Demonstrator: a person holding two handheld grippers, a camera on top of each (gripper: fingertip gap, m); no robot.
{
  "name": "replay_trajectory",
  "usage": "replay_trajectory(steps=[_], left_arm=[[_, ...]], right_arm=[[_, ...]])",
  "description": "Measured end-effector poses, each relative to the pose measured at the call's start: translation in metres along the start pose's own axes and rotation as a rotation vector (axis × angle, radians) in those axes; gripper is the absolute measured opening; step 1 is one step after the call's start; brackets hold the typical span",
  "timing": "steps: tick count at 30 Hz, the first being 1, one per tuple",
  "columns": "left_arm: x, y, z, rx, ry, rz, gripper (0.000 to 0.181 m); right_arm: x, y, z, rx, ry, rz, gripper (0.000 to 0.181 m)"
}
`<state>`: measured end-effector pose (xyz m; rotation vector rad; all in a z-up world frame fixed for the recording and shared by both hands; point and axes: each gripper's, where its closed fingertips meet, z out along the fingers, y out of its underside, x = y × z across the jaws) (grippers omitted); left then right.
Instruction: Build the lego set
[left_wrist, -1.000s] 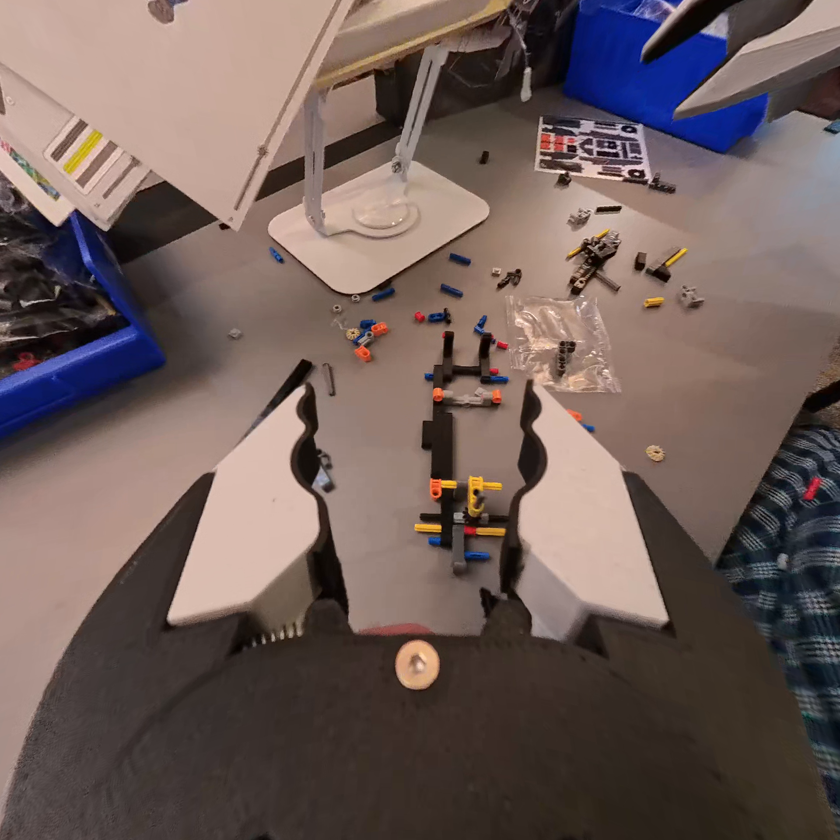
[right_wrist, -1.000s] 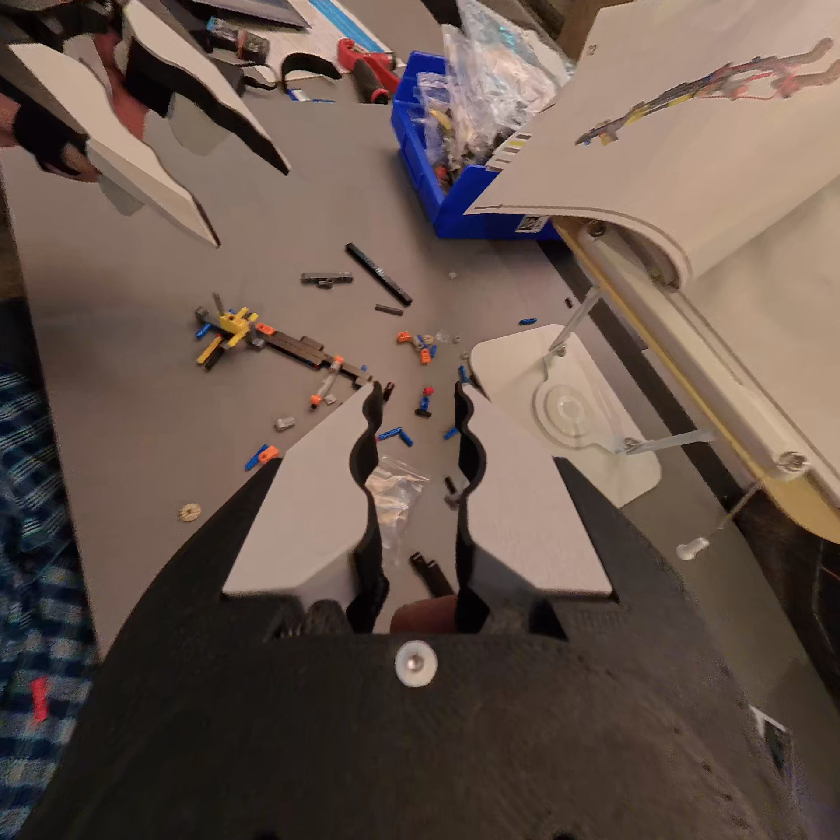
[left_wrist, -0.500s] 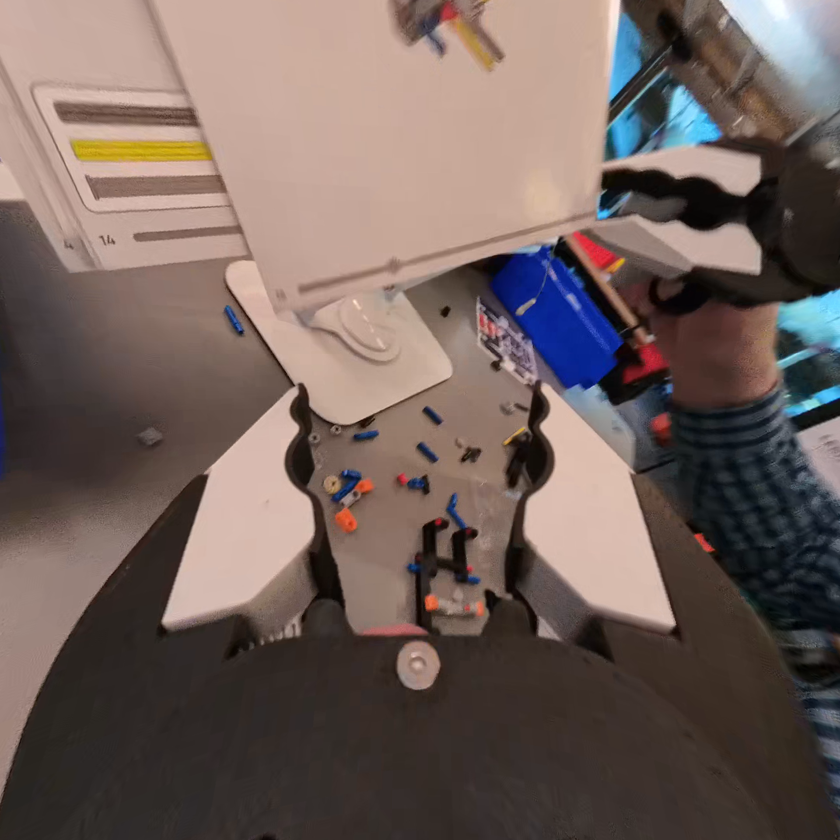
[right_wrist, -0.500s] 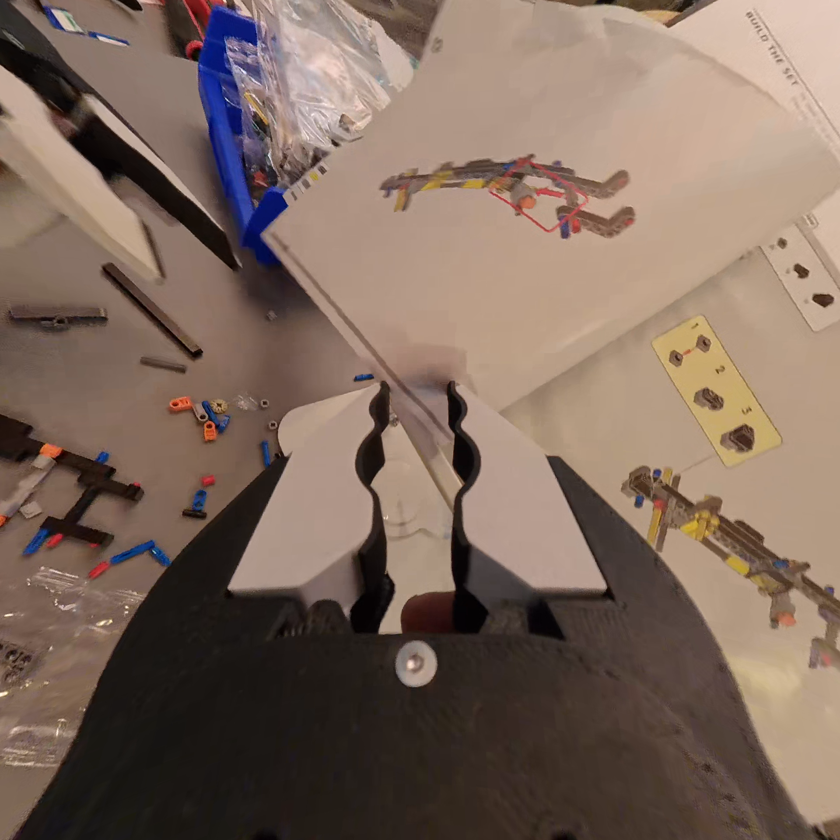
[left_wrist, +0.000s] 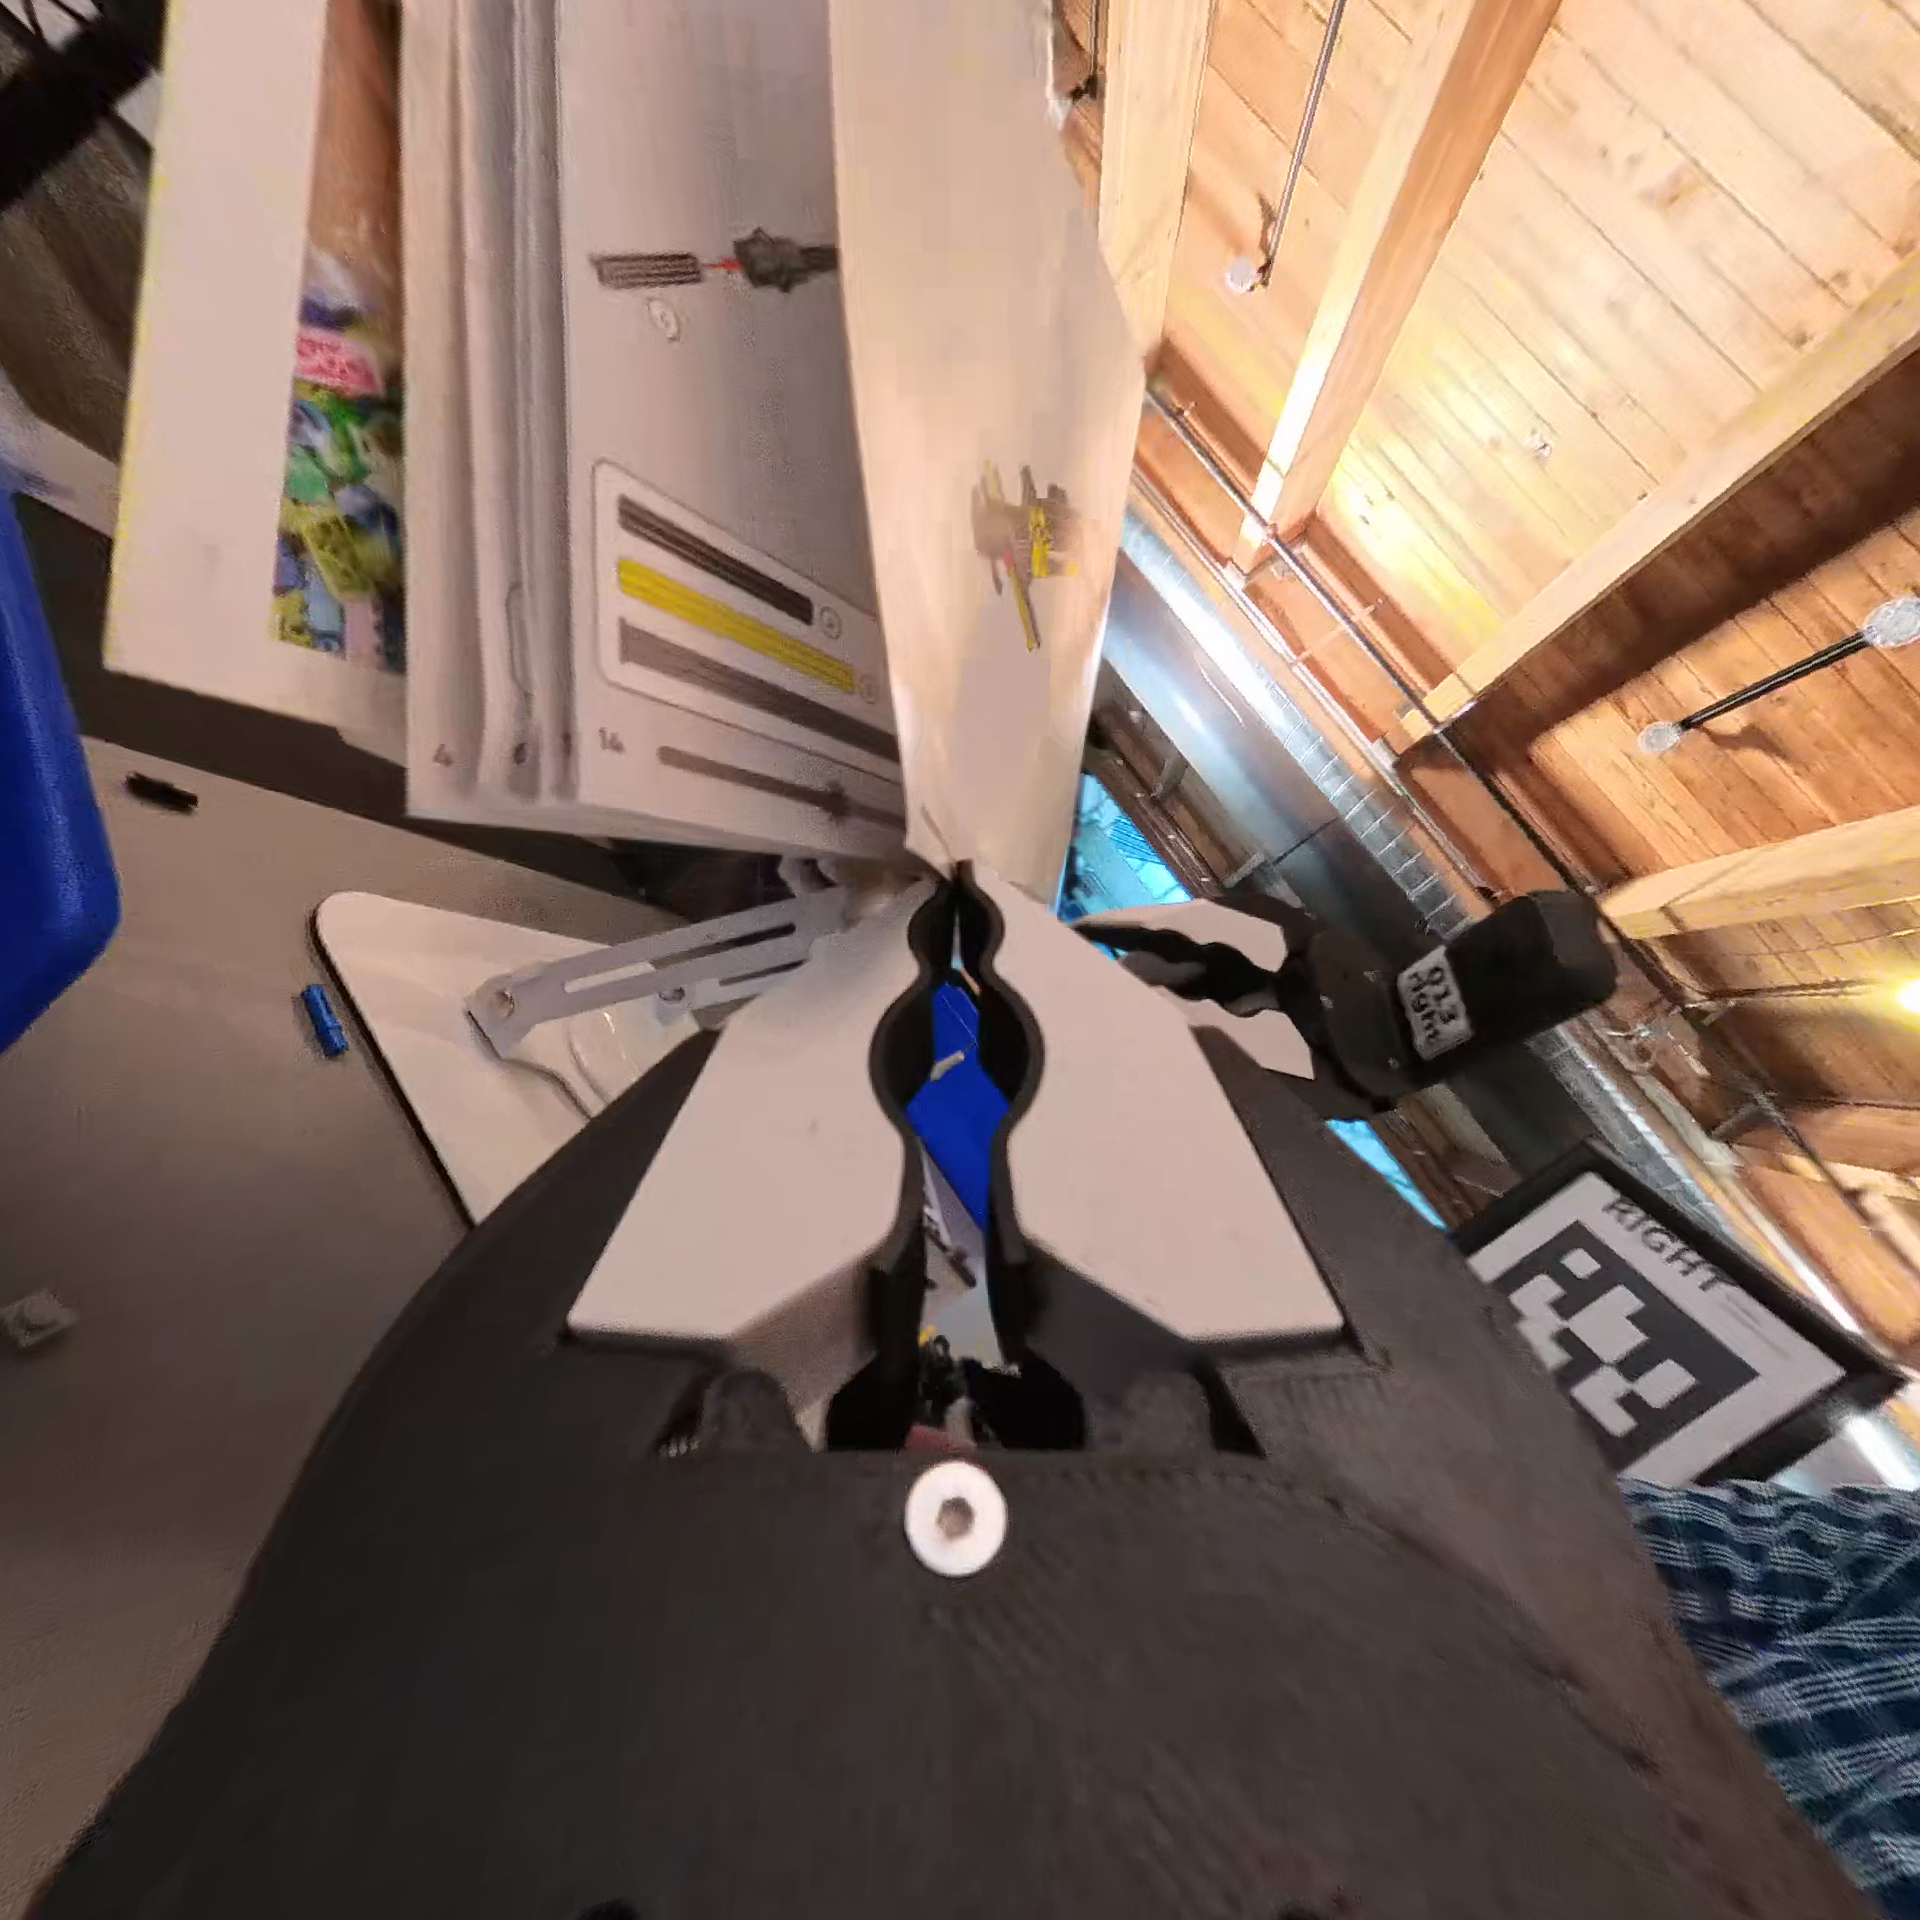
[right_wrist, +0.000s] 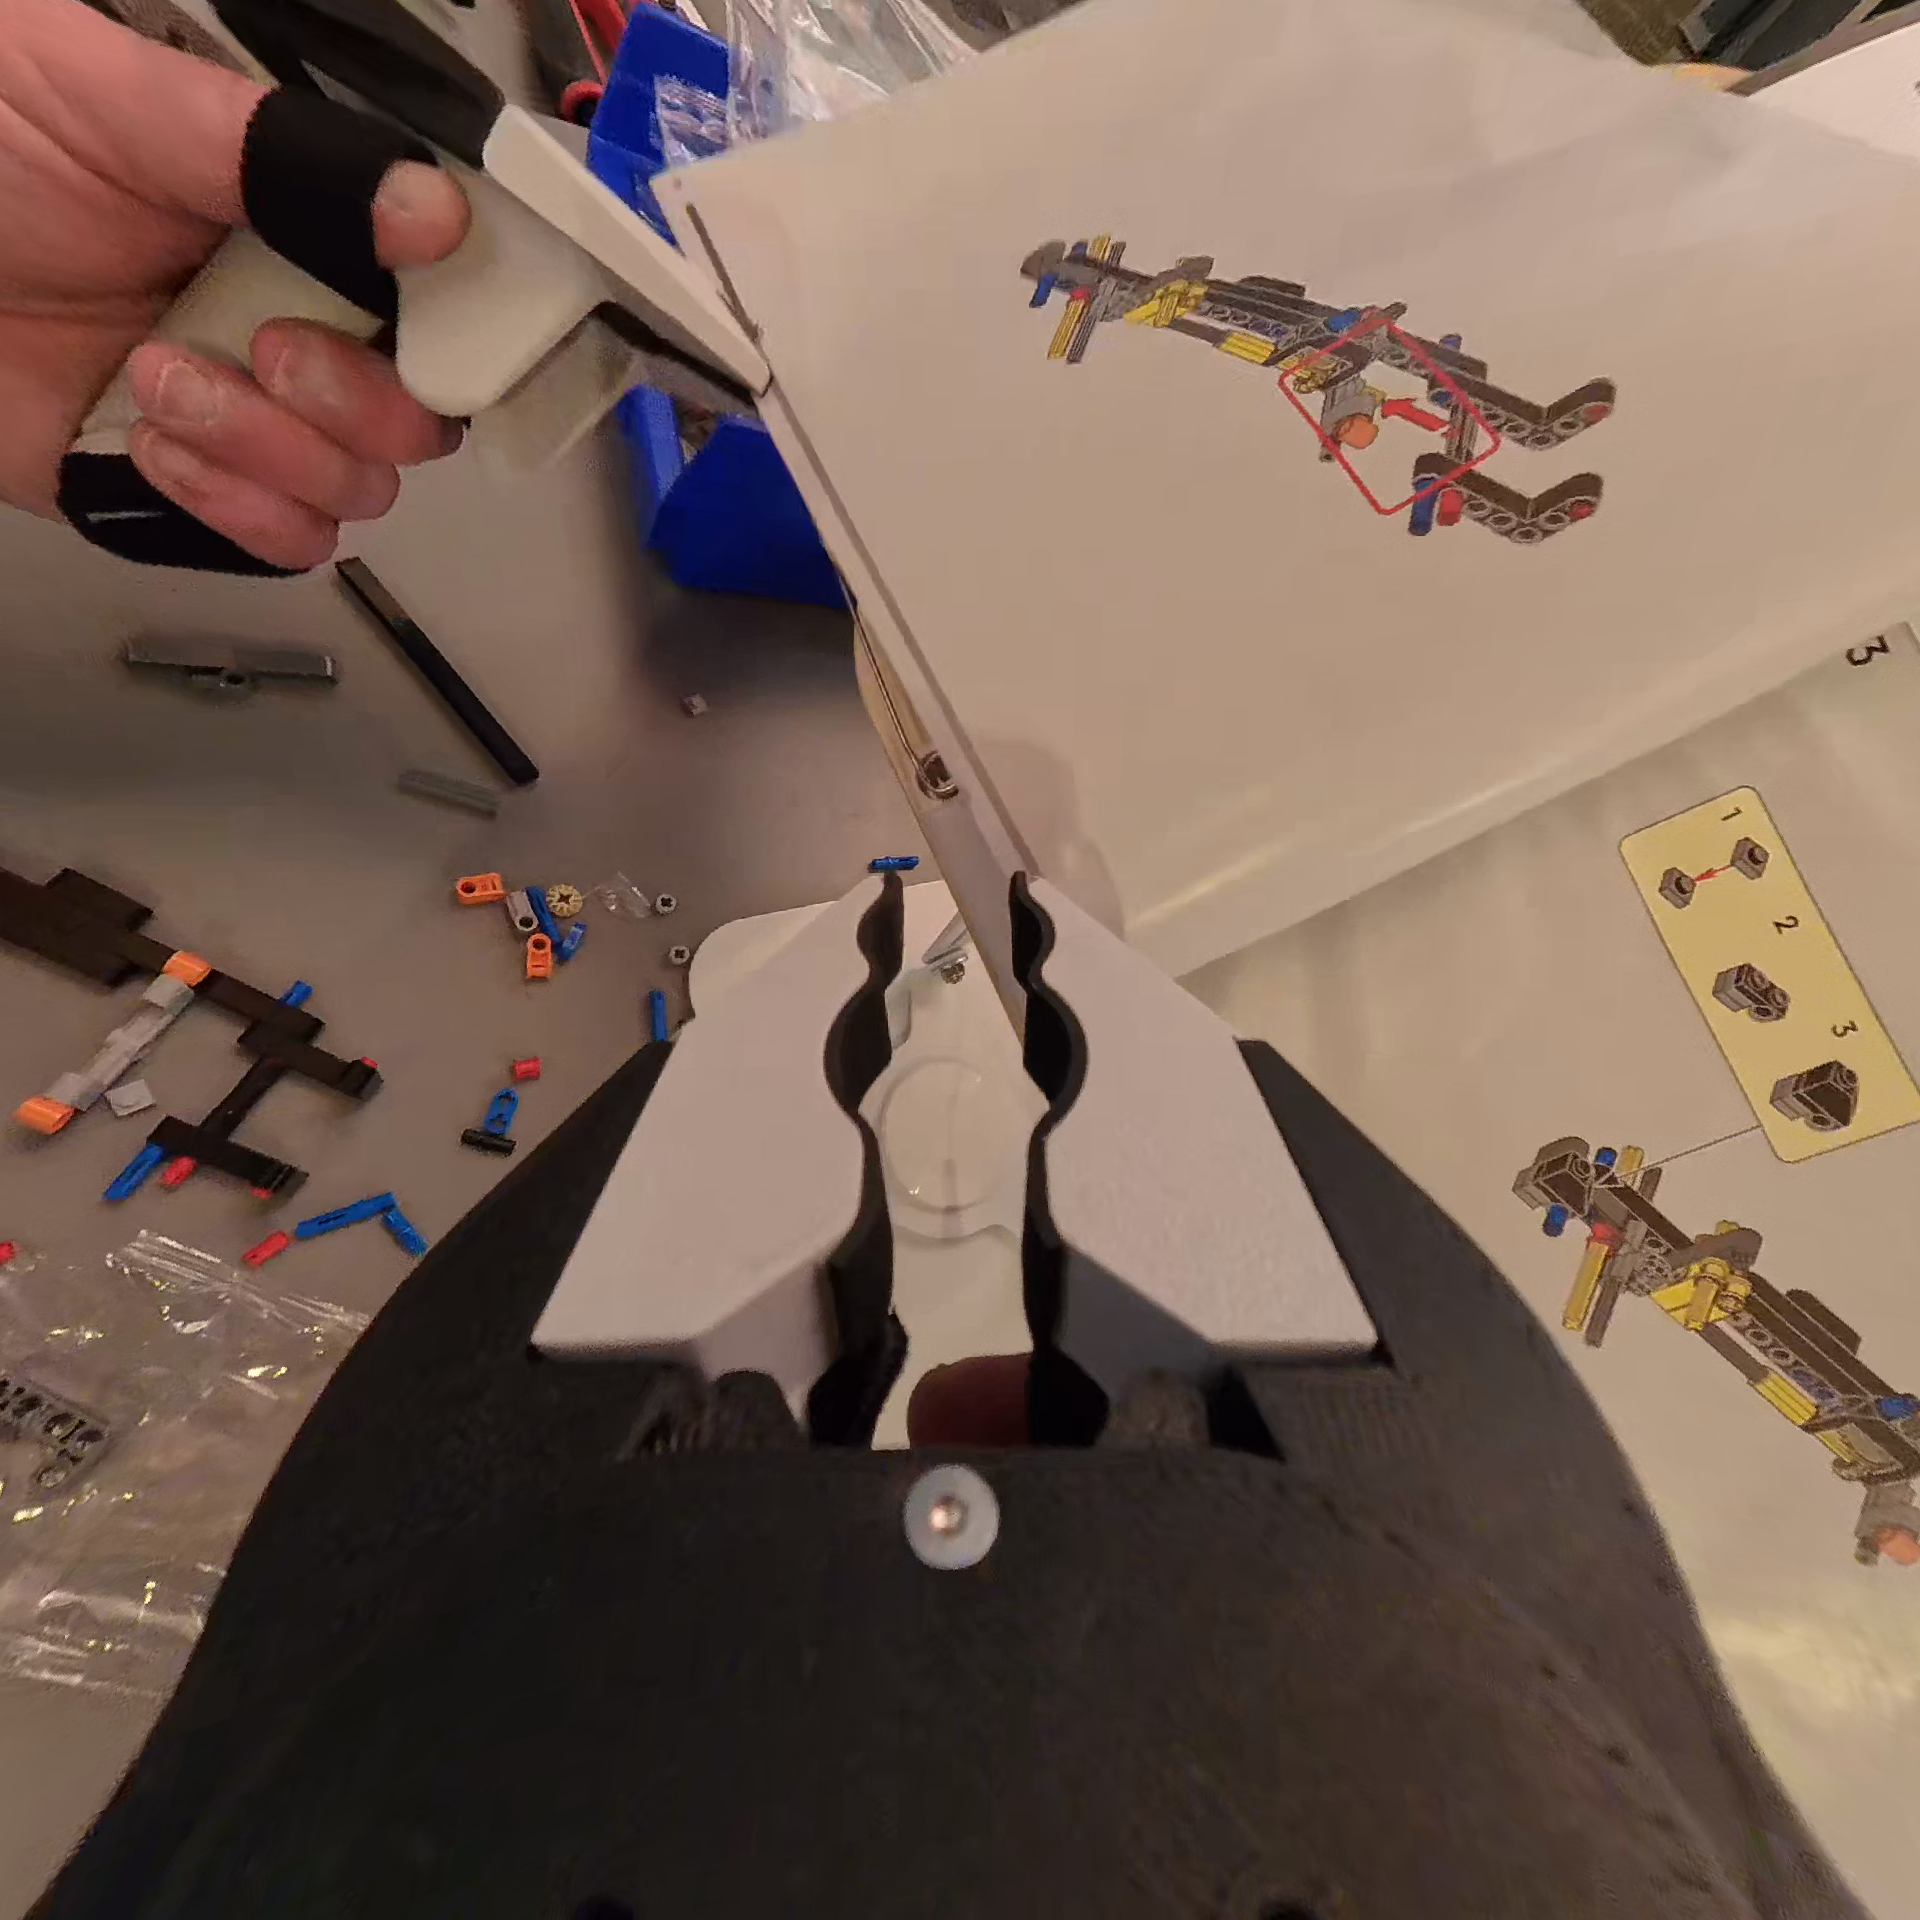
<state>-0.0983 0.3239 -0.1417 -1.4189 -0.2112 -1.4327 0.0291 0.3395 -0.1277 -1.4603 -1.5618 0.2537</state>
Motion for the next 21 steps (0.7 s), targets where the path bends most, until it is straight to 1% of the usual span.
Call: replay_trajectory(steps=[6, 9, 13, 15, 18, 21], left_arm=[[0.003, -0.004, -0.007, 0.010, -0.031, 0.063, 0.000], [0.005, -0.010, -0.009, 0.031, -0.056, 0.097, 0.000], [-0.002, -0.018, -0.009, 0.037, -0.116, 0.148, 0.000], [-0.009, -0.022, -0.011, 0.051, -0.134, 0.136, 0.000], [-0.016, -0.025, -0.010, 0.055, -0.145, 0.125, 0.000], [-0.021, -0.026, -0.007, 0.058, -0.142, 0.108, 0.000]], right_arm=[[-0.010, -0.001, -0.012, 0.008, -0.026, -0.034, 0.019], [-0.021, -0.006, -0.005, -0.001, -0.056, -0.097, 0.023], [-0.032, -0.025, 0.011, 0.022, -0.066, -0.132, 0.027], [-0.037, -0.036, 0.023, 0.026, -0.034, -0.194, 0.027], [-0.035, -0.044, 0.047, -0.020, 0.071, -0.343, 0.023], [-0.030, -0.038, 0.068, -0.110, 0.133, -0.460, 0.019]])
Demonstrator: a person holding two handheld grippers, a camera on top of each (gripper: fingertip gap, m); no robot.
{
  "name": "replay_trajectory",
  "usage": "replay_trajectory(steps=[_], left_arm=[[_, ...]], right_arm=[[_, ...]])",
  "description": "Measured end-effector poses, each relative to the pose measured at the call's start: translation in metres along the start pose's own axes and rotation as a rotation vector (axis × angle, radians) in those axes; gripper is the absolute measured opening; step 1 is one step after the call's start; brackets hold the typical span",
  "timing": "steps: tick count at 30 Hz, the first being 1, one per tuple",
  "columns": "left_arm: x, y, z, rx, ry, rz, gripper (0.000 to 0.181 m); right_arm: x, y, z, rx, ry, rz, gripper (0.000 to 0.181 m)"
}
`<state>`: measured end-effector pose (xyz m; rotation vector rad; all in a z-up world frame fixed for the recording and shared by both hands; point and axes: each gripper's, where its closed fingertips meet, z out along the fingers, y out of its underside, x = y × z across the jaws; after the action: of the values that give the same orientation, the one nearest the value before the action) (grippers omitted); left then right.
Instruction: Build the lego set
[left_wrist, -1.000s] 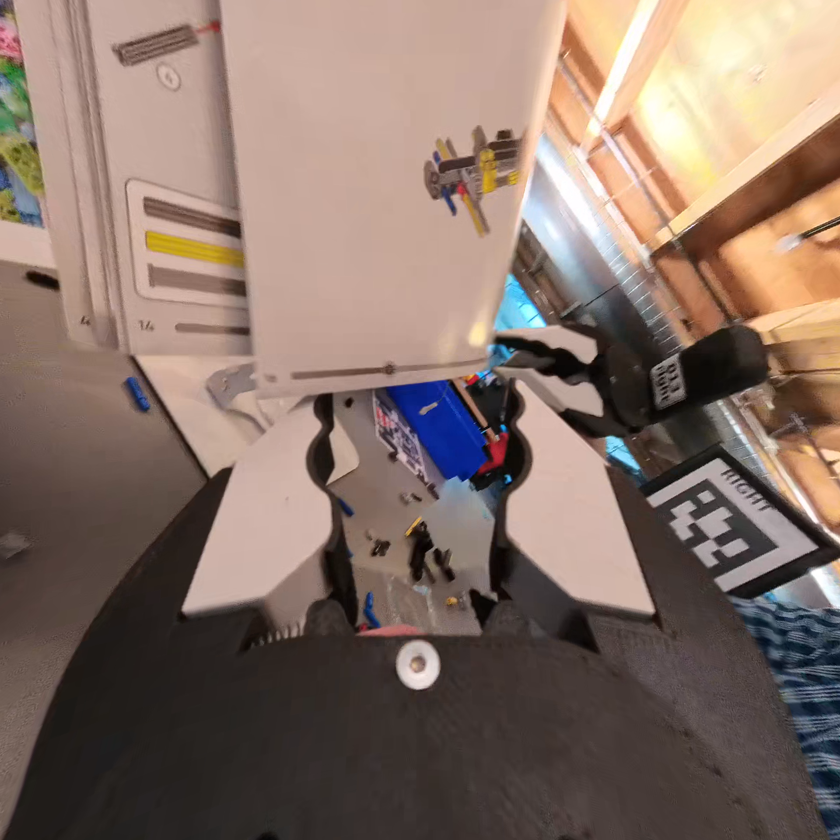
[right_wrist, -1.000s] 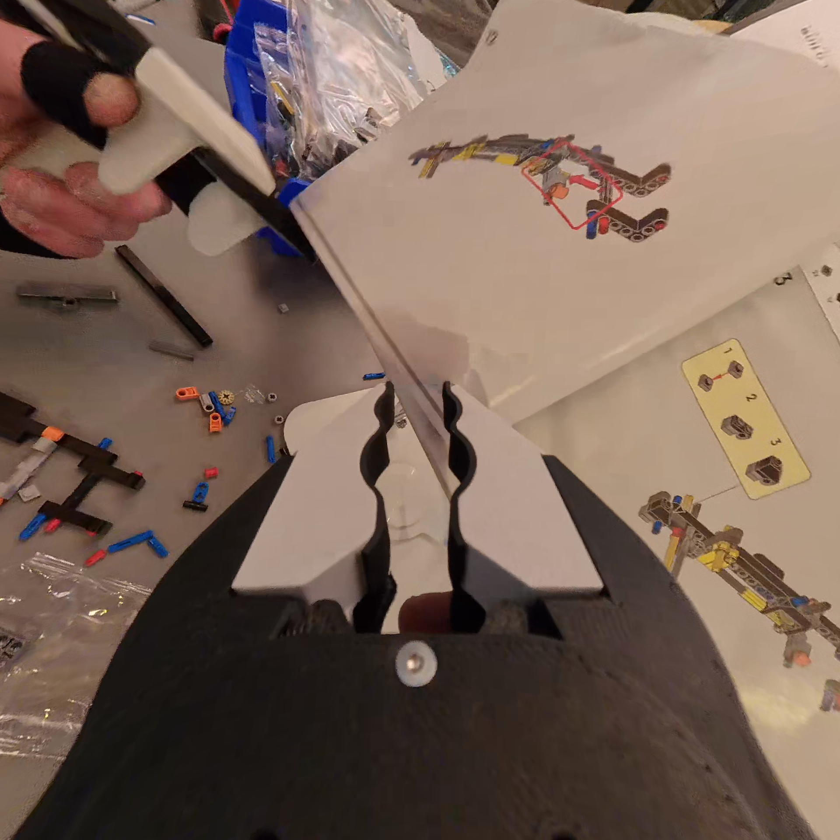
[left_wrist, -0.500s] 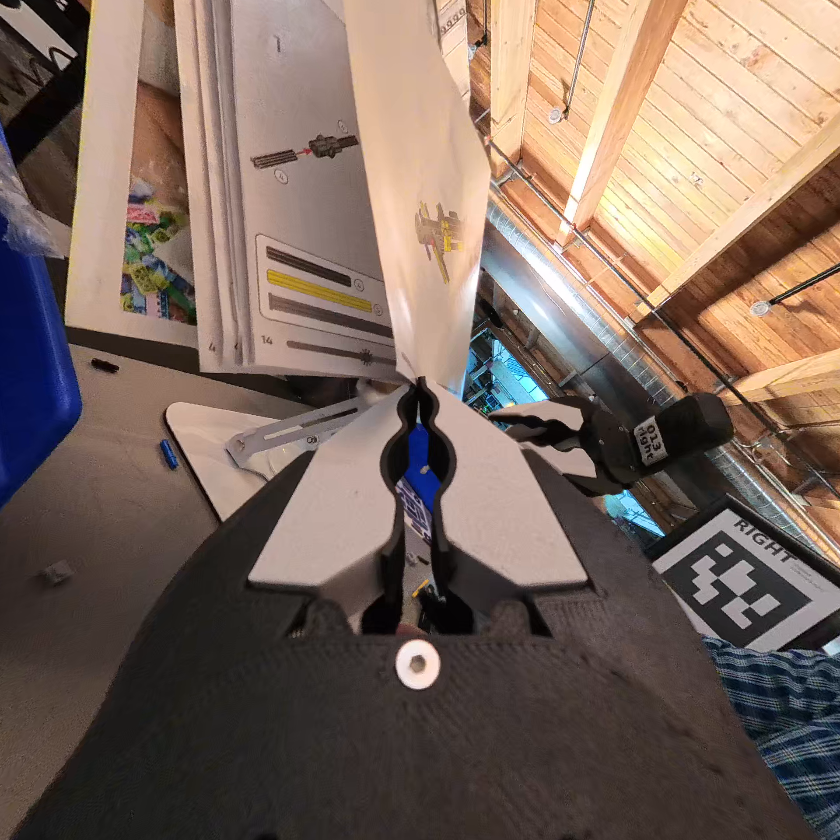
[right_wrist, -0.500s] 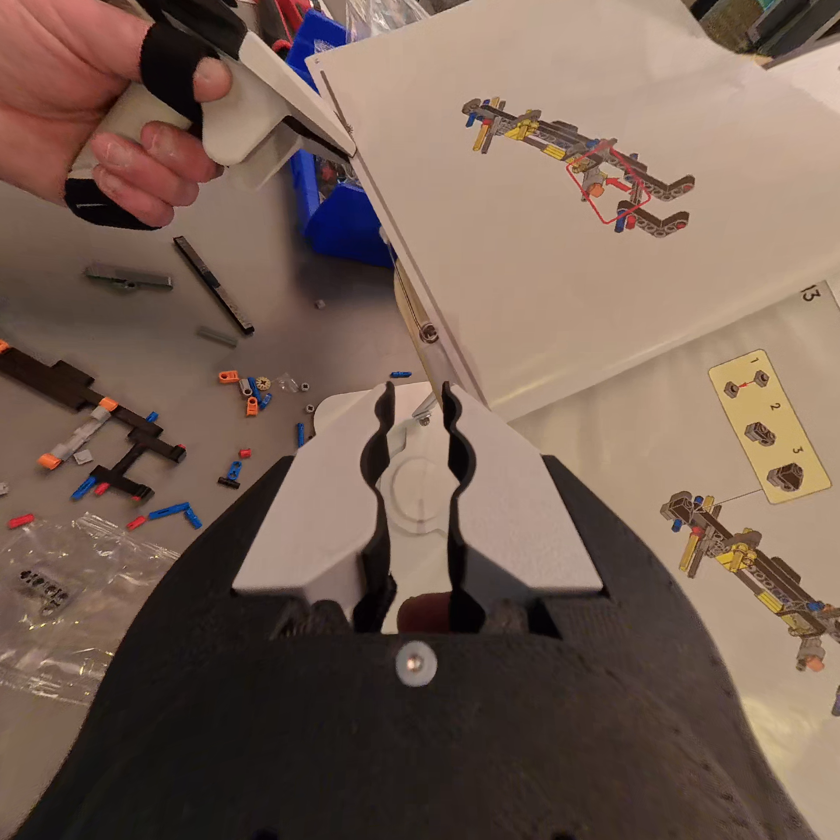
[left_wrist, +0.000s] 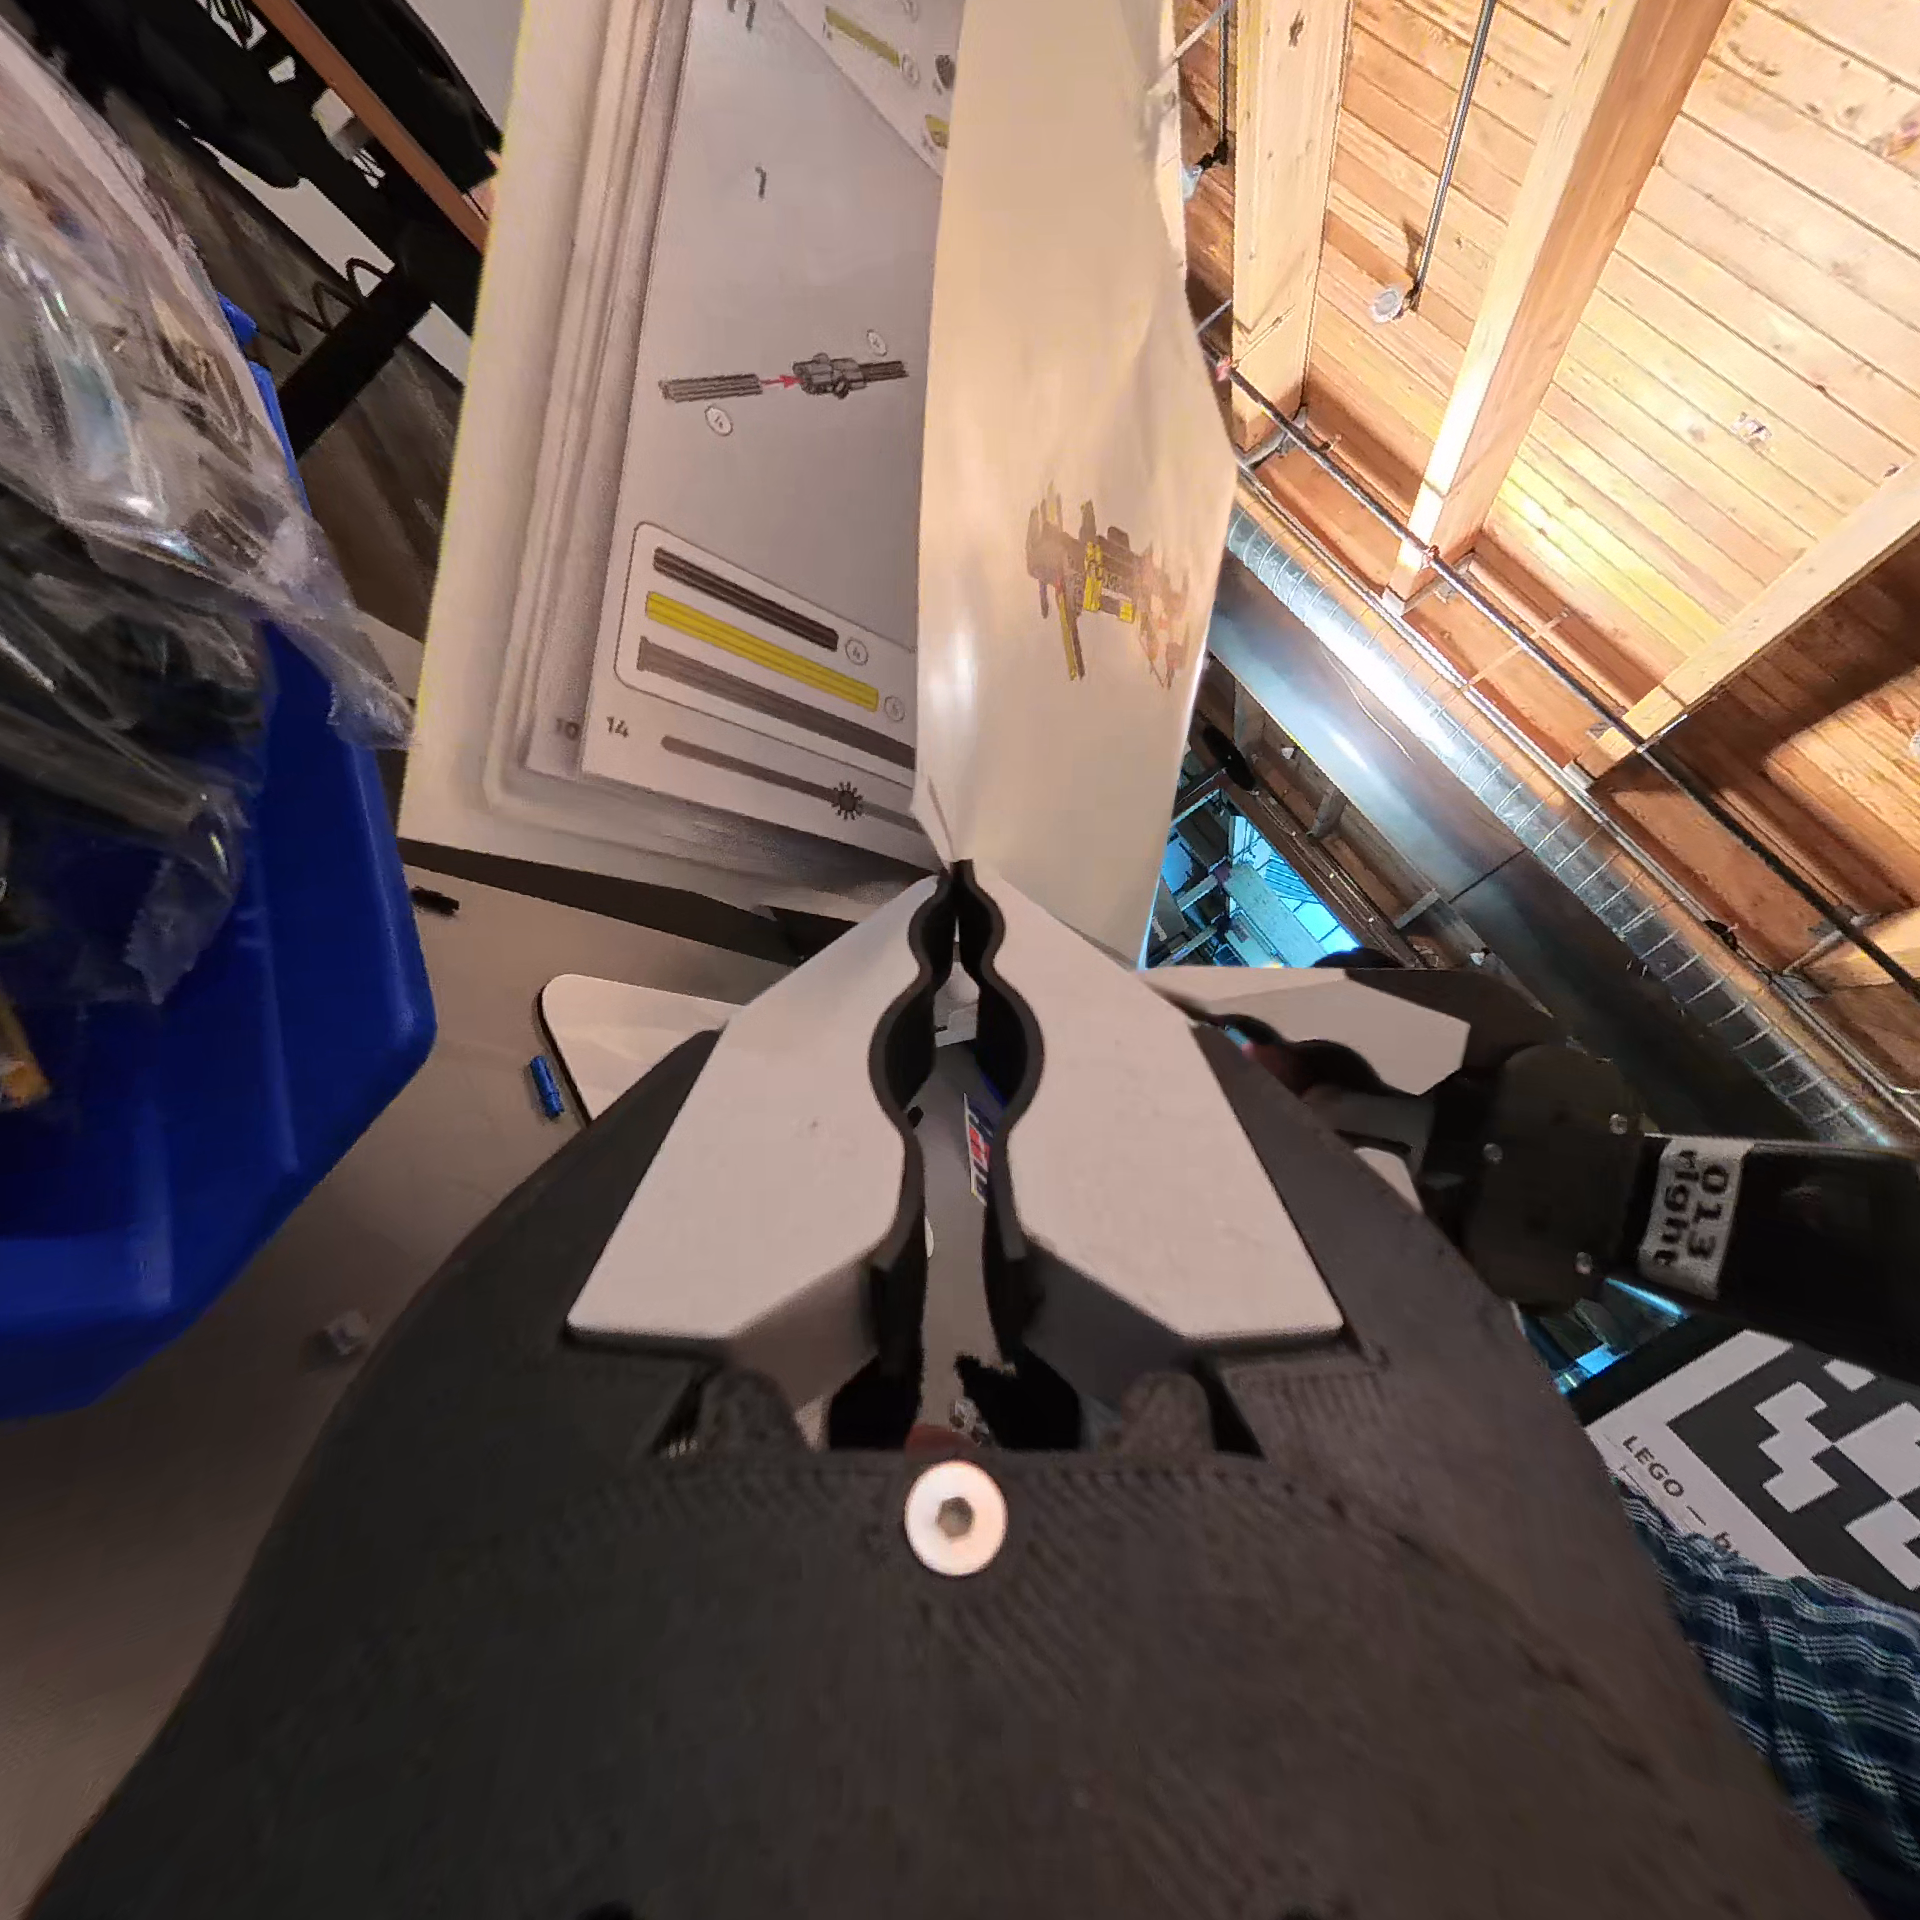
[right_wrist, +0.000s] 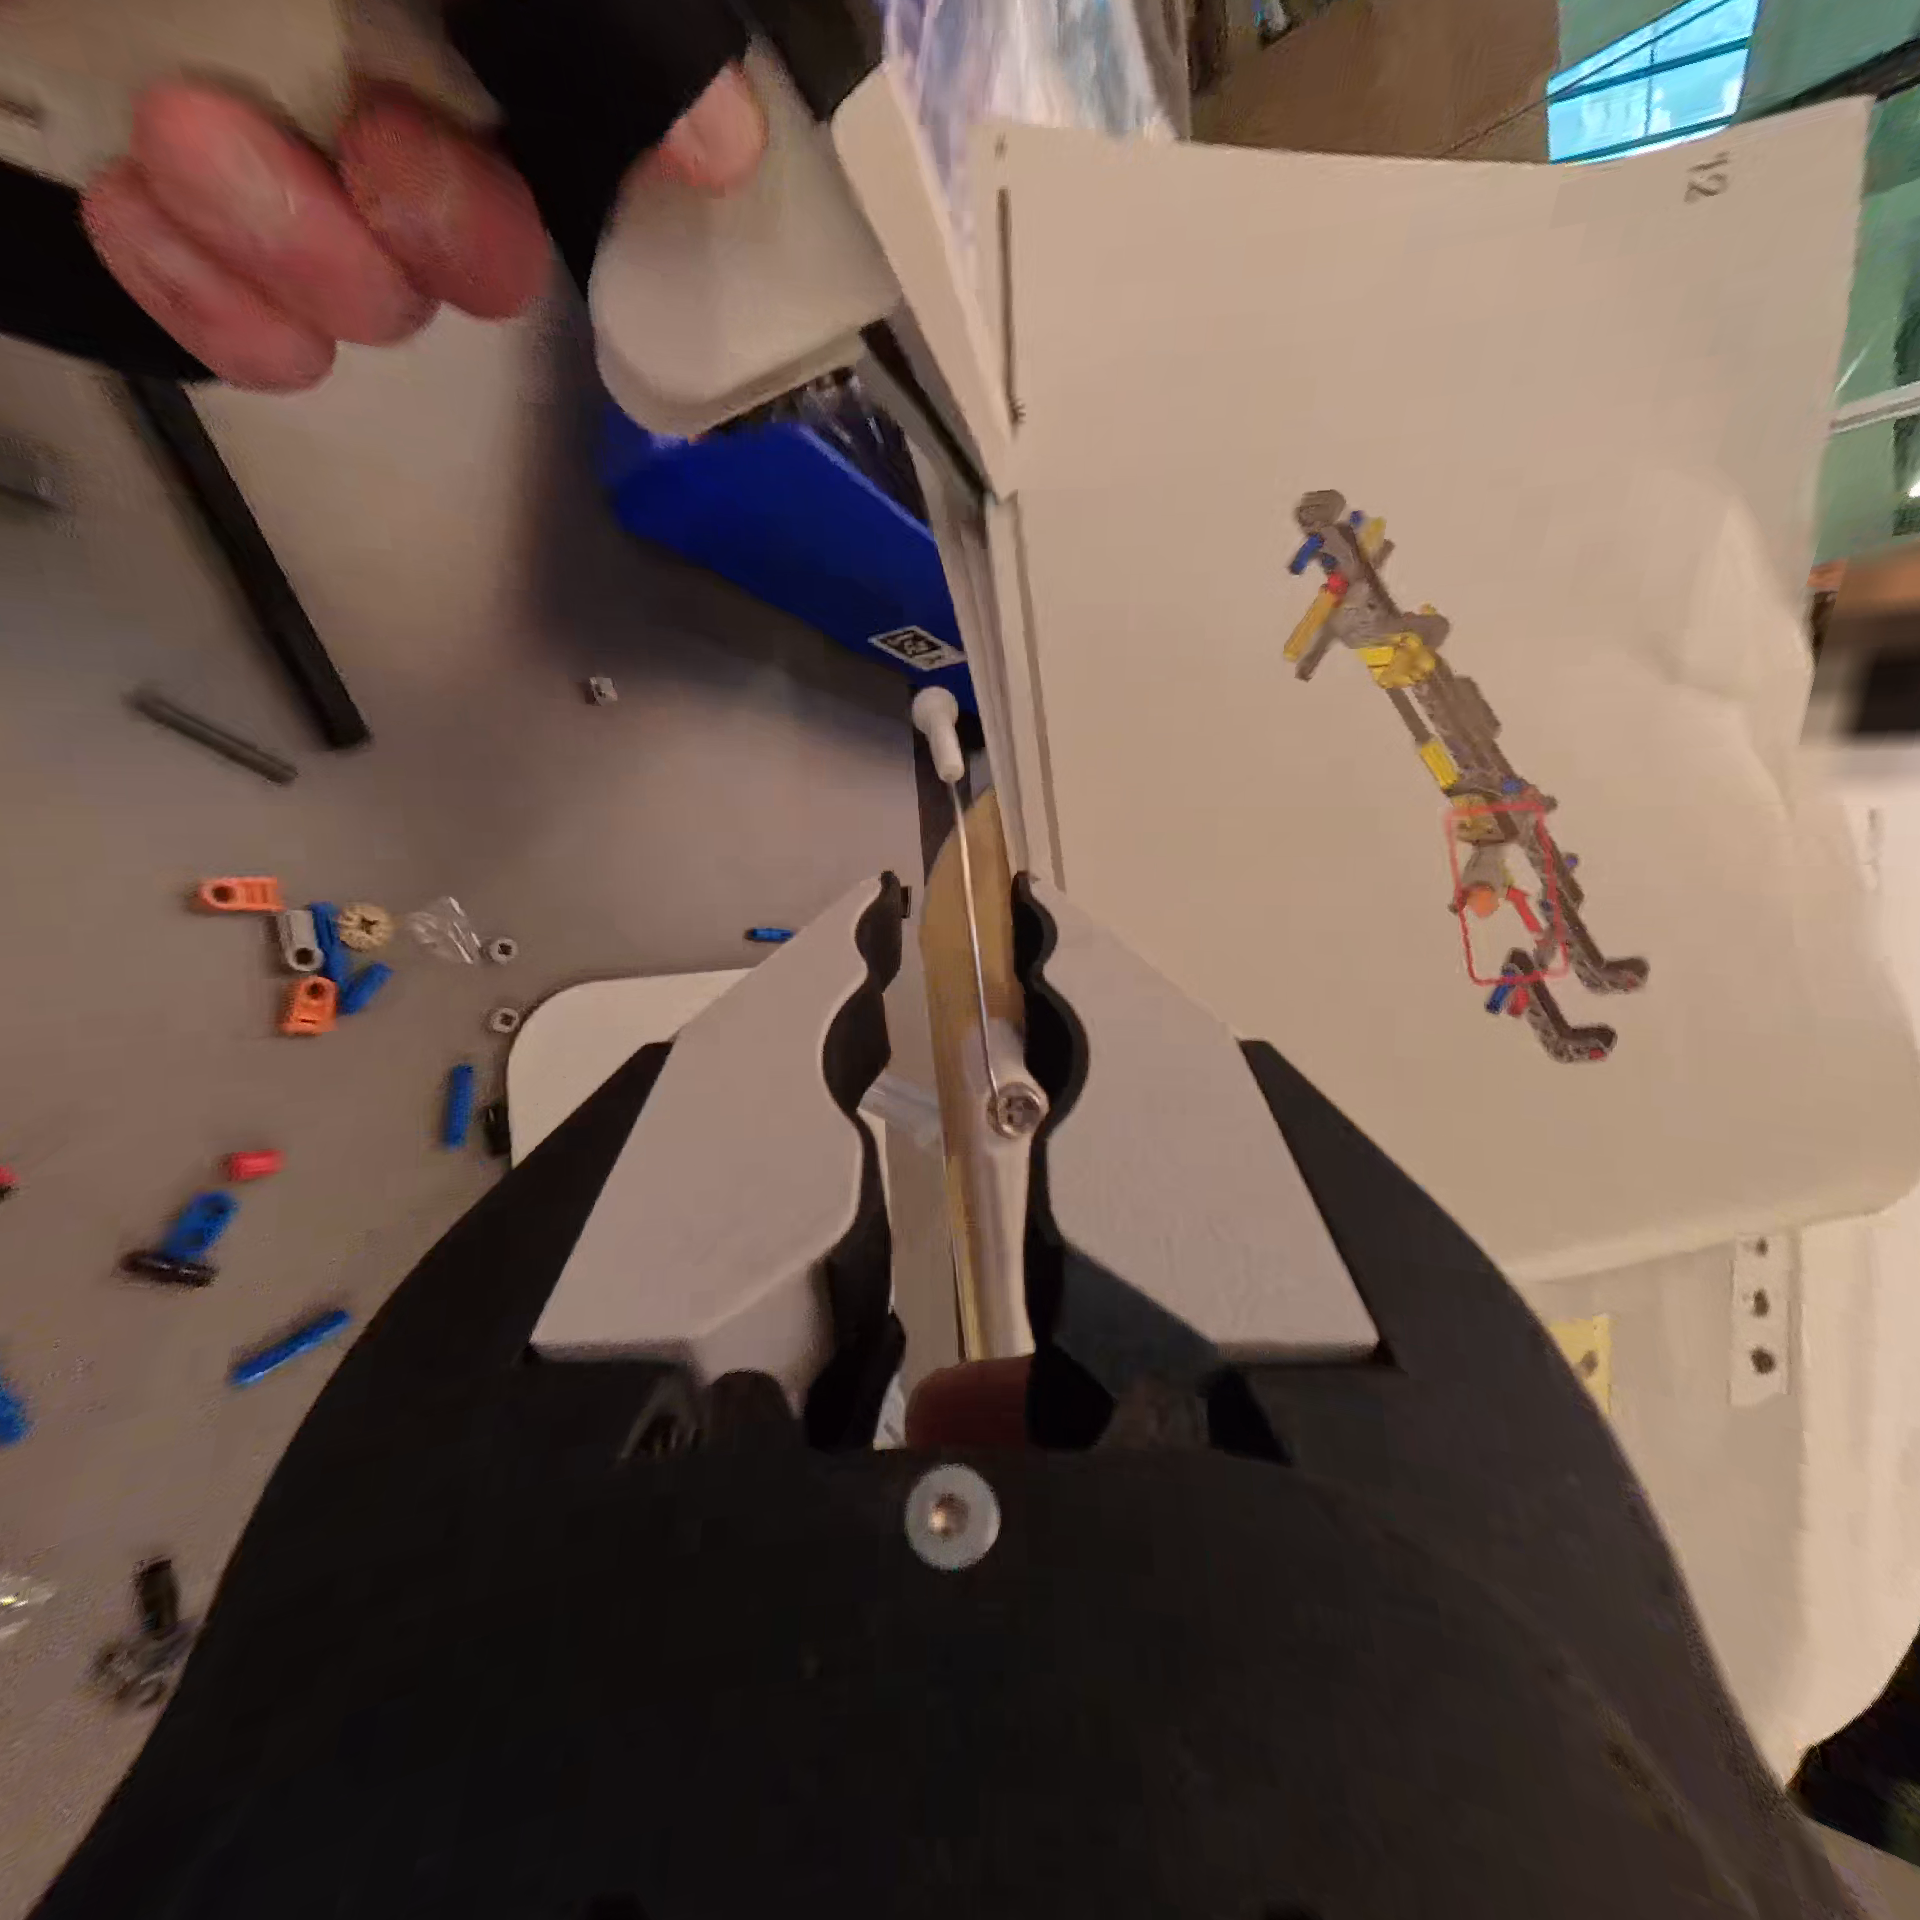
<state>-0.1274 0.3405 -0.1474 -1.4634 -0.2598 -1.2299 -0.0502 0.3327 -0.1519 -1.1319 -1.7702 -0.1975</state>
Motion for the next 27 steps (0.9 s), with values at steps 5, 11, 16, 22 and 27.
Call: replay_trajectory(steps=[5, 11, 16, 22, 27], left_arm=[[-0.006, 0.002, 0.001, 0.008, 0.010, -0.027, 0.000], [-0.014, 0.004, 0.005, 0.016, 0.018, -0.057, 0.000], [-0.019, 0.007, 0.007, 0.015, 0.019, -0.073, 0.000], [-0.020, 0.007, 0.007, 0.013, 0.023, -0.078, 0.000], [-0.016, 0.008, 0.005, 0.010, 0.046, -0.083, 0.000]], right_arm=[[0.001, 0.004, 0.012, -0.045, -0.002, 0.008, 0.000], [0.011, -0.003, 0.000, 0.084, 0.001, 0.157, 0.000], [0.027, -0.002, -0.007, 0.182, 0.033, 0.417, 0.000], [0.051, 0.019, -0.007, 0.217, 0.091, 0.792, 0.000], [0.052, 0.021, -0.003, 0.181, 0.050, 0.846, 0.000]])
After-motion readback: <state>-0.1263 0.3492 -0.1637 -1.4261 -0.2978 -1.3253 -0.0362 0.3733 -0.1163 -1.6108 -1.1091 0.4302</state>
